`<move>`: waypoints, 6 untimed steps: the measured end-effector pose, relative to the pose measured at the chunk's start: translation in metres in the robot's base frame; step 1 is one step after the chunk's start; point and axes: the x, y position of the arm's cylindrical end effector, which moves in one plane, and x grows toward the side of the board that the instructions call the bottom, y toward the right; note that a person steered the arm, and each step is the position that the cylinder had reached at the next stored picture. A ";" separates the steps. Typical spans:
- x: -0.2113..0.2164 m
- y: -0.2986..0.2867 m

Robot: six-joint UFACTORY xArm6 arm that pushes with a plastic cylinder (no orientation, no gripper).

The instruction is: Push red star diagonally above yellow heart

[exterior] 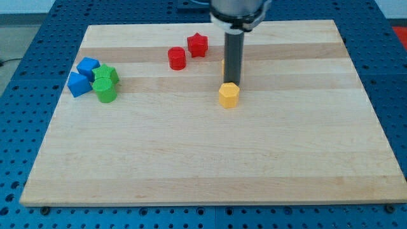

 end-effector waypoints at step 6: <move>-0.111 -0.075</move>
